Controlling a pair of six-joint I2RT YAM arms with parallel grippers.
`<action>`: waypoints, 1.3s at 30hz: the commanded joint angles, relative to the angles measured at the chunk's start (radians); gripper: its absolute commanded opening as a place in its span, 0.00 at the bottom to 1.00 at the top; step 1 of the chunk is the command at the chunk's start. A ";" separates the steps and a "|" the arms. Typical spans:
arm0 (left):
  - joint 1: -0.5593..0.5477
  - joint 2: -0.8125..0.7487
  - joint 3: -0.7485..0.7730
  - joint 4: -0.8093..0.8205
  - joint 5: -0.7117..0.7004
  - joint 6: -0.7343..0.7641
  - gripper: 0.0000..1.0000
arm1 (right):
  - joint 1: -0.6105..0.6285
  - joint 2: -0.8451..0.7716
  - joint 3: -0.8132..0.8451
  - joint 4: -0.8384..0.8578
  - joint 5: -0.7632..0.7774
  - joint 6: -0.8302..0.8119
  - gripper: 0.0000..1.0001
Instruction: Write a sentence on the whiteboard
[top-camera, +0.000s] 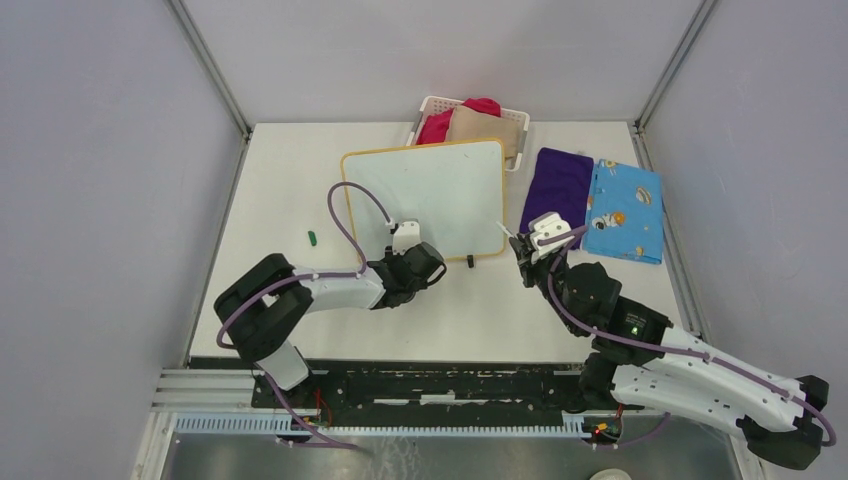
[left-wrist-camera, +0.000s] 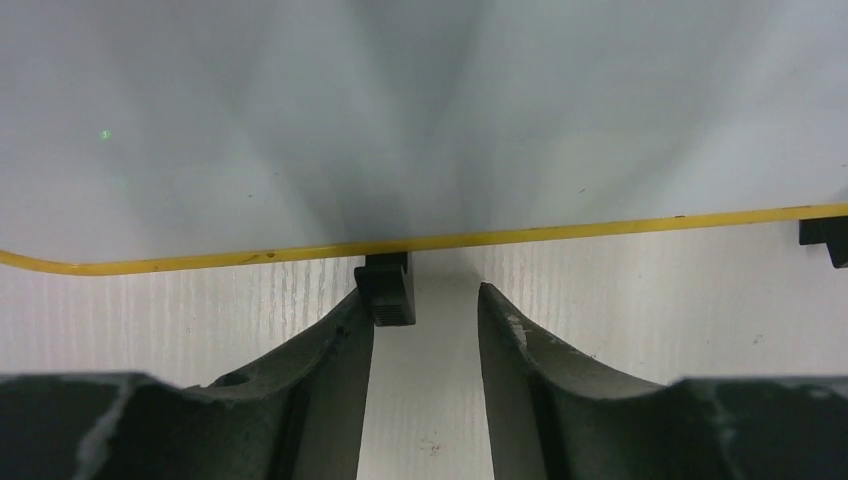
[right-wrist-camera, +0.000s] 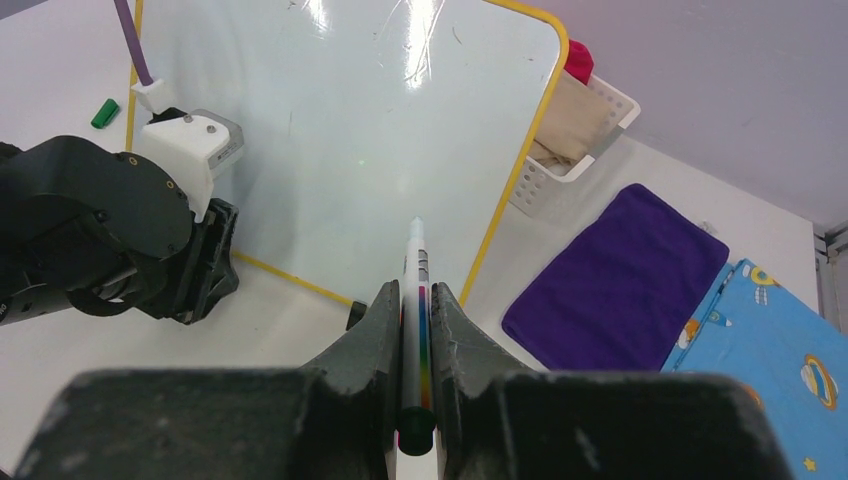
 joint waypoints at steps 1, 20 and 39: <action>-0.004 0.021 0.036 0.078 -0.059 -0.032 0.45 | 0.004 -0.015 0.031 0.005 0.050 -0.010 0.00; -0.056 0.043 0.029 0.101 -0.047 -0.011 0.10 | 0.003 -0.012 0.024 0.005 0.048 0.009 0.00; -0.179 -0.001 -0.053 0.081 -0.033 -0.078 0.10 | 0.003 0.000 0.032 0.001 0.044 0.034 0.00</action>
